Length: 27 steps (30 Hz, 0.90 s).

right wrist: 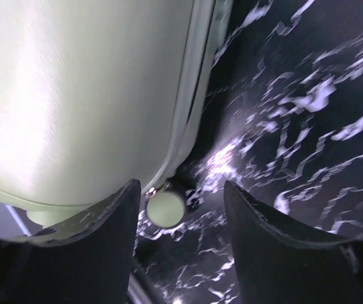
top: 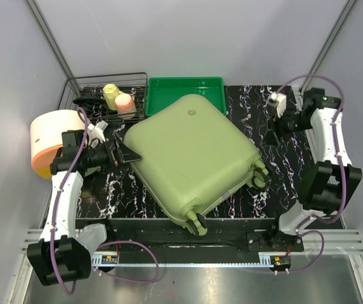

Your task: Open, take out, and arrange the luggage

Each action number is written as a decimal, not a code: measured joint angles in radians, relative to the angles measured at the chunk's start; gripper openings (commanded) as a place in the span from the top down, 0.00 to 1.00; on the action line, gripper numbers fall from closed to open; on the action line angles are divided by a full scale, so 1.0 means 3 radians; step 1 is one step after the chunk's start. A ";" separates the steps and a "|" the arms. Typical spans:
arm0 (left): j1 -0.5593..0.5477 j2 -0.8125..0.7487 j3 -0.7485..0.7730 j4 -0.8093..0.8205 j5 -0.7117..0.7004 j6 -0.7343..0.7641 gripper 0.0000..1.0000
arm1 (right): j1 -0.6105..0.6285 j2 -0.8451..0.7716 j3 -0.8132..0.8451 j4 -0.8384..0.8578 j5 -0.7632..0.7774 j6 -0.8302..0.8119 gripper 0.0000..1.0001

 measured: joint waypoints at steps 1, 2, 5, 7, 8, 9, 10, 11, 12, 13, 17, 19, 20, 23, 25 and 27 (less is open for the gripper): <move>-0.0001 -0.0036 -0.0010 -0.0014 0.0020 0.0001 0.01 | -0.0003 0.0013 -0.0174 0.0003 0.0045 -0.0062 0.39; -0.0004 -0.0039 -0.0011 -0.0020 0.0037 0.0005 0.02 | -0.0001 0.0009 -0.0354 -0.0013 0.0071 -0.0159 0.39; -0.0019 0.0099 0.0015 -0.0017 0.0106 0.0023 0.02 | 0.0024 -0.0038 -0.0710 -0.0041 0.0100 -0.0454 0.39; -0.0022 0.0310 0.0089 -0.0014 0.0131 0.0039 0.03 | 0.0061 -0.0104 -0.0922 -0.0045 0.0104 -0.0718 0.38; -0.0024 0.0449 0.0164 -0.0038 0.0146 0.0045 0.03 | 0.0085 -0.0146 -0.0999 -0.0039 0.0107 -0.0844 0.37; -0.0024 0.0538 0.0211 -0.0074 0.0158 0.0048 0.03 | 0.0116 -0.0188 -0.1048 -0.0037 0.0117 -0.0951 0.34; -0.0020 0.0622 0.0263 -0.0108 0.0172 0.0060 0.03 | 0.0148 -0.0244 -0.1092 -0.0037 0.0134 -0.1040 0.33; -0.0017 0.0680 0.0317 -0.0140 0.0173 0.0074 0.03 | 0.0195 -0.0337 -0.1150 0.0009 0.0145 -0.1157 0.32; -0.0011 0.0736 0.0379 -0.0149 0.0159 0.0098 0.03 | 0.0235 -0.0420 -0.1175 0.0031 0.0145 -0.1239 0.31; -0.0010 0.0782 0.0432 -0.0142 0.0135 0.0127 0.03 | 0.0264 -0.0496 -0.1199 0.0046 0.0132 -0.1315 0.26; 0.0004 0.0890 0.0566 -0.0102 0.0084 0.0242 0.03 | 0.0337 -0.0936 -0.1387 0.0085 0.0014 -0.1582 0.20; 0.0004 0.0924 0.0600 -0.0092 0.0078 0.0296 0.03 | 0.0320 -0.1155 -0.1551 0.0102 -0.0071 -0.1678 0.23; 0.0004 0.0941 0.0619 -0.0093 0.0079 0.0320 0.03 | 0.0301 -0.1247 -0.1645 0.0106 -0.0092 -0.1708 0.24; -0.0004 0.1007 0.0673 -0.0114 0.0094 0.0361 0.03 | 0.0181 -0.1423 -0.1924 0.0048 -0.0237 -0.1783 0.23; -0.0003 0.1043 0.0706 -0.0156 0.0102 0.0390 0.03 | 0.0019 -0.1447 -0.2076 0.0009 -0.0296 -0.1881 0.23; -0.0004 0.1057 0.0726 -0.0188 0.0100 0.0415 0.03 | -0.0168 -0.1425 -0.2220 -0.0023 -0.0338 -0.2032 0.22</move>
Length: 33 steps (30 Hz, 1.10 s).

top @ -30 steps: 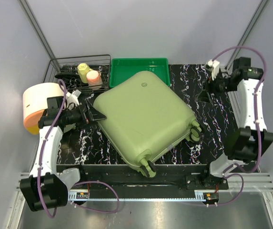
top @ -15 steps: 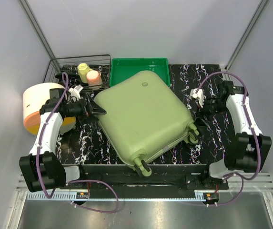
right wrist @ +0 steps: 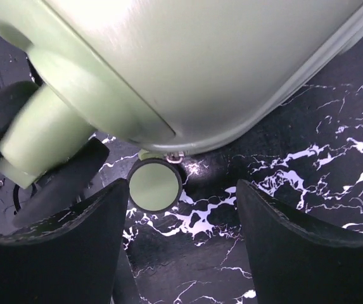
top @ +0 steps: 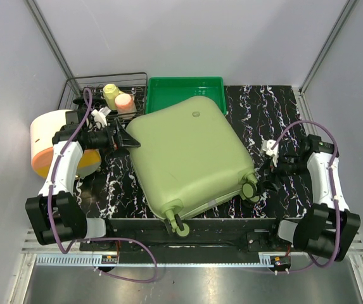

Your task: Open, take out, and arrange the luggage

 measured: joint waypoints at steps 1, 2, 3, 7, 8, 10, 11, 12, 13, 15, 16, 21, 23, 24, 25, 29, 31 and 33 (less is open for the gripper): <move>0.0000 0.0006 0.0008 -0.0013 0.0000 0.0011 0.03 | -0.0072 0.0034 -0.0050 -0.0019 -0.0010 -0.0103 0.21; 0.0000 0.0006 0.0010 -0.0022 0.0000 0.0020 0.03 | -0.0135 0.0080 -0.0080 -0.0029 -0.0038 -0.0212 0.21; 0.0000 0.0008 0.0018 -0.0036 -0.0003 0.0039 0.03 | -0.0172 0.0132 -0.0097 -0.0029 -0.0076 -0.0318 0.19; -0.0005 0.0008 0.0029 -0.0057 -0.0005 0.0109 0.03 | -0.0240 0.0275 -0.0186 -0.0003 -0.0315 -0.0804 0.14; -0.0005 0.0008 0.0032 -0.0060 -0.0005 0.0118 0.03 | -0.0243 0.0273 -0.0233 -0.0005 -0.0361 -0.0896 0.15; -0.0006 0.0008 0.0042 -0.0067 -0.0011 0.0145 0.03 | -0.0243 0.0266 -0.0371 -0.0010 -0.0463 -0.1102 0.15; -0.0009 0.0008 0.0043 -0.0072 -0.0014 0.0155 0.03 | -0.0247 0.0266 -0.0454 -0.0004 -0.0496 -0.1189 0.16; -0.0008 0.0008 0.0043 -0.0076 -0.0014 0.0161 0.03 | -0.0252 0.0267 -0.0502 0.0001 -0.0510 -0.1240 0.17; -0.0008 0.0009 0.0043 -0.0078 -0.0014 0.0167 0.03 | -0.0254 0.0272 -0.0548 0.0001 -0.0529 -0.1294 0.20; -0.0008 0.0011 0.0047 -0.0083 -0.0014 0.0175 0.03 | -0.0254 0.0299 -0.0568 -0.0005 -0.0603 -0.1369 0.26; -0.0009 0.0014 0.0048 -0.0084 -0.0013 0.0177 0.03 | -0.0254 0.0326 -0.0568 -0.0006 -0.0655 -0.1397 0.29; -0.0009 0.0056 0.0085 -0.0116 -0.0008 0.0179 0.03 | -0.0280 0.0600 -0.0568 -0.0027 -0.0886 -0.1461 0.41; -0.0009 0.0072 0.0099 -0.0132 -0.0009 0.0181 0.04 | -0.0308 0.0692 -0.0568 -0.0038 -0.0960 -0.1481 0.55; -0.0009 0.0080 0.0103 -0.0135 -0.0008 0.0181 0.04 | -0.0320 0.0726 -0.0568 -0.0050 -0.0985 -0.1498 0.58; -0.0009 0.0090 0.0109 -0.0141 -0.0006 0.0182 0.04 | -0.0331 0.0753 -0.0568 -0.0053 -0.1007 -0.1513 0.63; 0.0001 0.0103 0.0135 -0.0137 -0.0019 0.0200 0.04 | -0.0352 0.0816 -0.0546 -0.0123 -0.1001 -0.1450 0.78; 0.0005 0.0122 0.0156 -0.0154 -0.0023 0.0217 0.05 | -0.0346 0.0823 -0.0523 -0.0146 -0.0951 -0.1340 0.78; 0.0005 0.0144 0.0179 -0.0184 -0.0023 0.0239 0.05 | -0.0332 0.0823 -0.0495 -0.0153 -0.0921 -0.1254 0.76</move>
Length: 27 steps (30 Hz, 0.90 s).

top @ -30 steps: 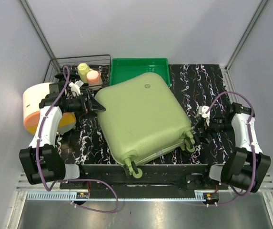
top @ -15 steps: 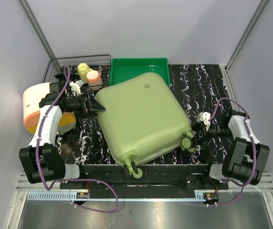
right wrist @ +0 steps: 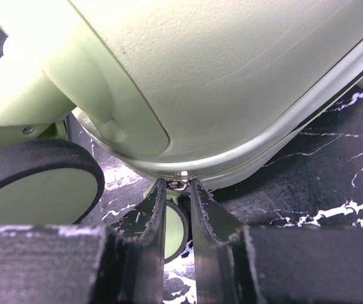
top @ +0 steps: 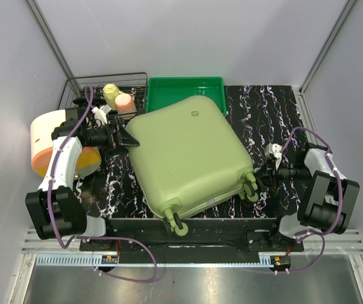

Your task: Open, take out, and arrange the luggage

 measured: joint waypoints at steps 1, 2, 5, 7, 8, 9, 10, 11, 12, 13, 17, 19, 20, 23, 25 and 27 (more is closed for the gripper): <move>0.0000 0.0011 0.0010 -0.0018 0.0000 0.0013 0.06 | 0.0010 0.0000 0.0027 -0.0003 0.0029 0.0067 0.78; 0.0000 0.0024 0.0029 -0.0037 -0.0003 0.0024 0.06 | 0.0023 0.0000 0.0057 -0.0009 0.0065 0.0137 0.81; 0.0000 0.0072 0.0071 -0.0089 0.0000 0.0048 0.06 | 0.0055 -0.0003 0.0149 0.0019 0.0170 0.0342 0.93; 0.0000 0.0106 0.0098 -0.0116 0.0006 0.0056 0.07 | 0.0069 -0.0004 0.0209 0.0047 0.0254 0.0523 1.00; 0.0000 0.0125 0.0112 -0.0127 0.0011 0.0060 0.07 | 0.0069 -0.0004 0.0229 0.0045 0.0275 0.0557 1.00; 0.0003 0.0144 0.0123 -0.0144 0.0018 0.0062 0.07 | 0.0069 -0.0003 0.0258 0.0027 0.0317 0.0594 1.00; 0.0004 0.0160 0.0139 -0.0156 0.0023 0.0064 0.07 | 0.0065 -0.0003 0.0278 0.0013 0.0312 0.0598 1.00; 0.0005 0.0175 0.0153 -0.0173 0.0027 0.0065 0.07 | 0.0058 0.0001 0.0308 0.0024 0.0292 0.0595 1.00; 0.0006 0.0192 0.0165 -0.0187 0.0031 0.0066 0.07 | 0.0064 0.0019 0.0336 0.0036 0.0289 0.0595 1.00; 0.0009 0.0206 0.0177 -0.0201 0.0033 0.0066 0.07 | 0.0070 0.0045 0.0356 0.0050 0.0268 0.0599 1.00; 0.0009 0.0225 0.0195 -0.0223 0.0036 0.0078 0.07 | 0.0074 0.0137 0.0445 0.0237 0.0175 0.0718 0.78; 0.0009 0.0226 0.0198 -0.0228 0.0036 0.0088 0.07 | 0.0070 0.0196 0.0534 0.0230 0.0187 0.0703 0.44; 0.0009 0.0226 0.0198 -0.0229 0.0036 0.0093 0.07 | 0.0064 0.0226 0.0580 0.0205 0.0215 0.0654 0.38; 0.0010 0.0226 0.0198 -0.0231 0.0037 0.0104 0.07 | -0.0025 0.0341 0.0638 0.0181 0.0334 0.0234 0.26; 0.0011 0.0226 0.0198 -0.0231 0.0038 0.0109 0.07 | -0.0070 0.0403 0.0633 0.0169 0.0426 0.0076 0.22; 0.0011 0.0226 0.0198 -0.0231 0.0039 0.0114 0.07 | -0.0085 0.0411 0.0618 0.0159 0.0490 -0.0029 0.20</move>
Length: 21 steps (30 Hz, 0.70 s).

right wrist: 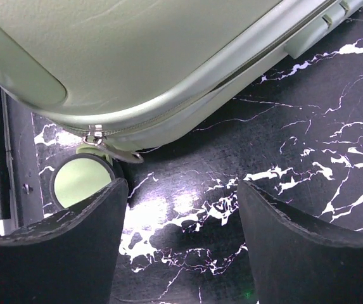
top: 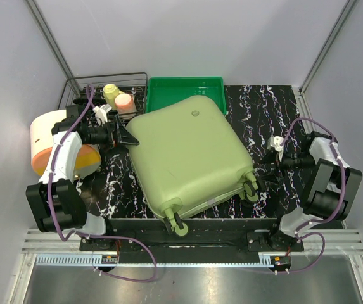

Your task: Open, take out, and arrange the luggage

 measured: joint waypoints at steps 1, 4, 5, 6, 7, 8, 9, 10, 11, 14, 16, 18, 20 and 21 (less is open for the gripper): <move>0.0000 0.0000 0.0000 0.0000 0.0000 0.0001 0.07 | 0.0006 0.0000 0.0000 -0.0014 0.0015 -0.0039 0.19; 0.0000 0.0000 0.0000 0.0001 0.0001 0.0003 0.07 | 0.0070 0.0011 0.0000 -0.0022 0.0066 -0.0108 0.19; 0.0000 0.0000 0.0000 0.0001 0.0001 0.0003 0.07 | 0.0102 0.0019 0.0000 -0.0025 0.0095 -0.0125 0.19; 0.0000 0.0000 0.0000 0.0003 0.0001 0.0003 0.07 | 0.0140 0.0031 0.0000 -0.0027 0.0112 -0.0136 0.19; 0.0000 0.0000 0.0000 0.0003 0.0003 0.0003 0.07 | 0.0172 0.0038 0.0000 -0.0027 0.0127 -0.0146 0.20; 0.0000 0.0003 0.0000 0.0004 0.0003 0.0003 0.07 | 0.0217 0.0055 0.0004 -0.0029 0.0160 -0.0158 0.21; 0.0000 0.0003 0.0000 0.0004 0.0005 0.0003 0.07 | 0.0266 0.0076 0.0009 -0.0029 0.0189 -0.0163 0.21; 0.0000 0.0005 0.0000 0.0004 0.0008 0.0004 0.07 | 0.0315 0.0103 0.0015 -0.0028 0.0211 -0.0169 0.21; 0.0000 0.0005 0.0000 0.0004 0.0008 0.0004 0.07 | 0.0351 0.0123 0.0023 -0.0028 0.0228 -0.0170 0.21; 0.0001 0.0005 0.0000 0.0004 0.0008 0.0004 0.07 | 0.0470 0.0141 0.0037 -0.0028 0.0235 -0.0159 0.24; 0.0000 0.0004 0.0000 0.0004 0.0008 0.0004 0.07 | 0.0535 0.0136 0.0046 -0.0025 0.0210 -0.0149 0.34; 0.0001 0.0004 0.0000 0.0004 0.0008 0.0004 0.07 | 0.0587 0.0134 0.0043 -0.0033 0.0191 -0.0149 0.41; 0.0003 0.0004 0.0000 0.0003 0.0008 0.0009 0.07 | 0.0604 0.0134 0.0020 -0.0051 0.0202 -0.0141 0.39; 0.0003 0.0004 0.0000 0.0003 0.0008 0.0013 0.07 | 0.0609 0.0134 0.0009 -0.0047 0.0202 -0.0131 0.37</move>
